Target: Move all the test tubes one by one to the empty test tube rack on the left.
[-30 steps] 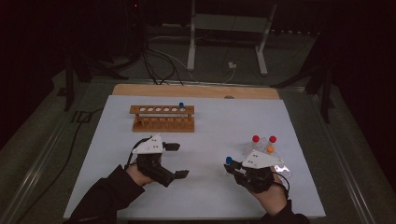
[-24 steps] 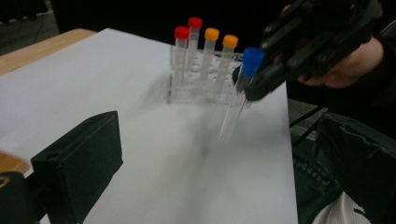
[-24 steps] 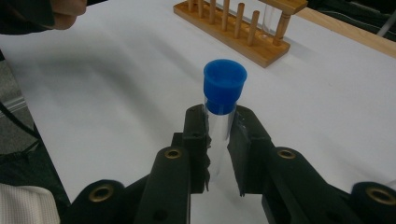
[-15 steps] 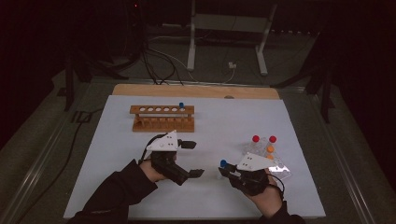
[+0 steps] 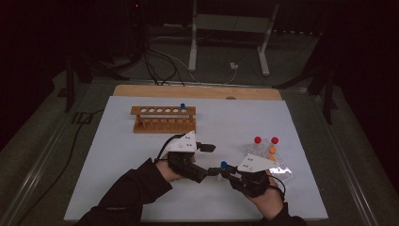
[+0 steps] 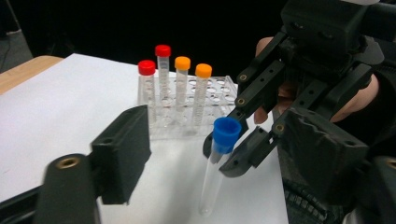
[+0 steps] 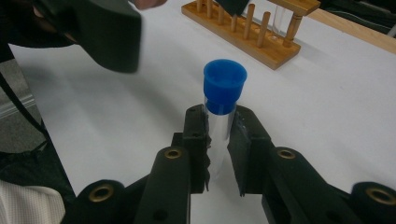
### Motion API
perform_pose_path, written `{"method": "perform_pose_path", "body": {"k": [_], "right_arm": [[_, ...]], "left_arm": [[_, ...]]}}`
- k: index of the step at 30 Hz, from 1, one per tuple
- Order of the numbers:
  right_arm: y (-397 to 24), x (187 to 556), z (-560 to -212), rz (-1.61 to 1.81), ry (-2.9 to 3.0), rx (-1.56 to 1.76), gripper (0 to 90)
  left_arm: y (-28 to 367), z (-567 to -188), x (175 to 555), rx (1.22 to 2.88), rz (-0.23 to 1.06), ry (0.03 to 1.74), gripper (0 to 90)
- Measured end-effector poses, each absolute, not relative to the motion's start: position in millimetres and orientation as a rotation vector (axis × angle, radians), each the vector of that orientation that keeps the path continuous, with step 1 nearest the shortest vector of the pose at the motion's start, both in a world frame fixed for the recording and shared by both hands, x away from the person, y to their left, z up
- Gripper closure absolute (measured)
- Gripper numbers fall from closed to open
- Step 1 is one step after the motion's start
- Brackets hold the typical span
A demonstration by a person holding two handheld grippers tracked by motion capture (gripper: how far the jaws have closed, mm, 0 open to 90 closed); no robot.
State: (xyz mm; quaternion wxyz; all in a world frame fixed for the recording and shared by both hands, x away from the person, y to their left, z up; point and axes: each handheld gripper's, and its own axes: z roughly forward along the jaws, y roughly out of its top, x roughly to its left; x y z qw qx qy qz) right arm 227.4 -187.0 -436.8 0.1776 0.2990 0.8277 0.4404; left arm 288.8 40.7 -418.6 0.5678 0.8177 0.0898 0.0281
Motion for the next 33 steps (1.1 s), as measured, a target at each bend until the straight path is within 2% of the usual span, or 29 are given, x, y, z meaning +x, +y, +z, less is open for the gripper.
{"method": "perform_pose_path", "body": {"k": [8, 14, 20, 30, 32, 33], "right_arm": [[-188, 227, -435, 1.248, 2.338, 0.846, 77.0], [-188, 227, -435, 1.252, 2.337, 0.85, 77.0], [-189, 228, -434, 1.252, 2.328, 0.862, 77.0], [-191, 229, -434, 1.265, 2.326, 0.868, 76.7], [-191, 229, -433, 1.274, 2.325, 0.871, 75.5], [-191, 229, -433, 1.274, 2.326, 0.87, 71.3]], "left_arm": [[27, -423, 288, 1.953, 0.078, 0.191, 45.4], [24, -423, 289, 1.953, 0.085, 0.183, 64.0], [22, -423, 289, 1.952, 0.08, 0.161, 75.1], [21, -421, 290, 1.955, 0.087, 0.144, 77.7], [22, -420, 290, 1.955, 0.093, 0.144, 77.7], [22, -419, 291, 1.955, 0.111, 0.144, 77.7]]}}
